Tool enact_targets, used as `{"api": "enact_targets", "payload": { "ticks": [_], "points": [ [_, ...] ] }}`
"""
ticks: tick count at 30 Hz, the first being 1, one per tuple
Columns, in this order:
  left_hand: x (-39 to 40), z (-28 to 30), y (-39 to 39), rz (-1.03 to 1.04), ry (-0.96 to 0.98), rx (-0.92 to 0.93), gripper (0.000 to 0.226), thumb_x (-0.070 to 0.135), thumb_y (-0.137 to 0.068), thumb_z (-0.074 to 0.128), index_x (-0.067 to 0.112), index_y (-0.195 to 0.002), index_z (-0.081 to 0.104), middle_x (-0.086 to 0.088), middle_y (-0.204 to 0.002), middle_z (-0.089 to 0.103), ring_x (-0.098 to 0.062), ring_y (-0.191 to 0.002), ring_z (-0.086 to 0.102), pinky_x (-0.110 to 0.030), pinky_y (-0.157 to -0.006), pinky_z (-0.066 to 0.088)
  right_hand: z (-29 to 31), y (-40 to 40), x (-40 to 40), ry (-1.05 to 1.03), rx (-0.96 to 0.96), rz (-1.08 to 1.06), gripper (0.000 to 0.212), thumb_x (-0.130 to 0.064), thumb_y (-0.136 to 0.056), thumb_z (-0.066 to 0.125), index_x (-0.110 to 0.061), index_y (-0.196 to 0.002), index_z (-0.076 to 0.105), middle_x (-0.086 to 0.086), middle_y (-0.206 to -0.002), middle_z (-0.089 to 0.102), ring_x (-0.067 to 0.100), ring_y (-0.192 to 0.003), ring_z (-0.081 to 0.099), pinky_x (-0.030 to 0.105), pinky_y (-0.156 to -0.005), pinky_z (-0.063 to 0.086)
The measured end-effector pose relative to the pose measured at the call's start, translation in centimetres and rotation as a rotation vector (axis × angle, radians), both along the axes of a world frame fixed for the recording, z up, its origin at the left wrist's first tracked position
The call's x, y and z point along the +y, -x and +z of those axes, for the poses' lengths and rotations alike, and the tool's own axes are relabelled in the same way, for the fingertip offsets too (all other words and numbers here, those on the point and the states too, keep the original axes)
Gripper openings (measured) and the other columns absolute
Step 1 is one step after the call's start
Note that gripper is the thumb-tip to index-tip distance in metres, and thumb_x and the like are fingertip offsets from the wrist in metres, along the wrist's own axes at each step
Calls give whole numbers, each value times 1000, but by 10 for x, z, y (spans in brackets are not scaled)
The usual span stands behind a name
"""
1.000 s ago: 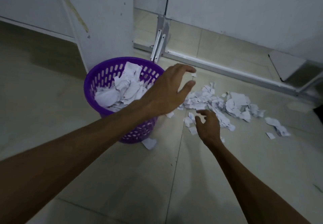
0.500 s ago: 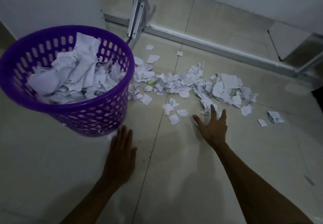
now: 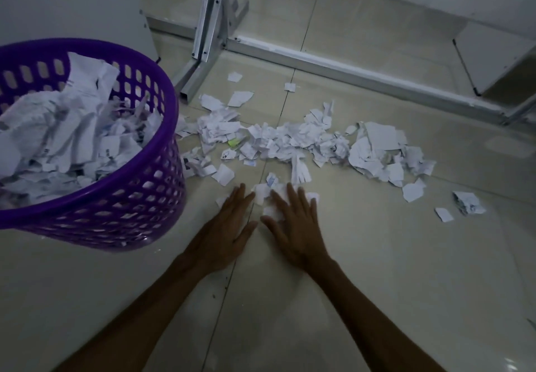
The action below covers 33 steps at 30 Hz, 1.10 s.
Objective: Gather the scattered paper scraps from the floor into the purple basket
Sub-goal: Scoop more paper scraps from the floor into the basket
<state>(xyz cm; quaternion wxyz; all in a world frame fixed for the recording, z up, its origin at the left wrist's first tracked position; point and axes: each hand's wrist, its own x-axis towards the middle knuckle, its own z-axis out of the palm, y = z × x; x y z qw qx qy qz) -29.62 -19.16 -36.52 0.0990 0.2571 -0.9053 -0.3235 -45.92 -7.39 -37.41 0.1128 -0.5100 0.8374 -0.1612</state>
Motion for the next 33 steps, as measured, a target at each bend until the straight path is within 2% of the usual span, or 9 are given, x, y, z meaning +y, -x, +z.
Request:
{"api": "enact_targets", "payload": {
  "ticks": [2, 4, 8, 12, 16, 22, 27, 31, 33],
  "points": [
    [-14, 3, 10, 96, 15, 134, 56, 42, -101, 37, 30, -153, 20, 18, -160, -2, 6, -145, -5, -17, -116, 4, 7, 0, -2, 125, 1, -28, 62, -66, -97, 29, -37, -151, 31, -2, -165, 10, 14, -152, 7, 45, -123, -3],
    [-34, 2, 19, 233, 101, 190, 57, 35, -101, 42, 22, -153, 23, 5, -163, 2, -11, -150, 4, -34, -119, 14, 18, 12, -13, 215, 35, -72, 62, -65, -97, 33, -35, -152, 30, 0, -165, 9, 13, -152, 7, 45, -122, 0],
    [-64, -6, 32, 483, 107, 61, 73, 40, -98, 47, 19, -156, 8, -12, -162, -10, -27, -149, -9, -47, -120, 3, 47, 47, -69, 225, 18, -167, 72, -68, -93, 37, -33, -154, 24, 5, -166, -2, 23, -152, 0, 56, -118, 0],
    [-73, -14, 48, 571, 64, -89, 81, 54, -96, 39, 15, -156, 0, -15, -161, -13, -28, -148, -15, -39, -114, -12, 60, 70, -129, -102, -71, -111, 74, -75, -90, 21, -41, -155, 12, 3, -164, -17, 30, -150, -15, 71, -113, -4],
    [-70, -14, 60, 464, -53, -119, 76, 49, -100, 33, 12, -155, -4, -9, -162, -14, -21, -148, -18, -32, -114, -14, 42, 58, -133, -358, -90, 2, 69, -71, -93, 11, -41, -155, 10, 1, -166, -6, 28, -152, -8, 73, -111, -1],
    [-24, -10, 46, 273, -138, 107, 63, 27, -102, 42, 11, -154, 11, -3, -162, 9, -15, -149, 3, -21, -117, 2, 26, 24, -65, -228, -43, -40, 54, -53, -102, 11, -38, -153, 19, -5, -166, 3, 19, -152, 1, 66, -115, 0],
    [-5, 1, 26, 278, -355, 275, 60, 15, -99, 49, 23, -153, 25, 1, -153, 36, -6, -136, 34, -24, -109, 34, 36, 6, -12, -111, -42, -111, 51, -56, -102, 25, -41, -150, 28, -7, -164, 17, 12, -150, 15, 60, -117, -7],
    [-8, 9, 19, 407, -239, 376, 59, 7, -93, 57, 23, -147, 38, -2, -142, 44, -6, -122, 42, -13, -94, 38, 45, 2, 14, 163, -60, -262, 77, -76, -84, 47, -44, -151, 26, -8, -164, 16, 9, -150, 13, 59, -119, 0],
    [-12, 16, 25, 447, -365, 355, 52, 11, -96, 53, 24, -145, 41, 0, -145, 42, -9, -128, 40, -18, -99, 36, 47, 1, 13, 172, -151, -294, 94, -83, -72, 55, -49, -151, 17, -3, -165, 7, 17, -152, 7, 63, -116, 7]
  ]
}}
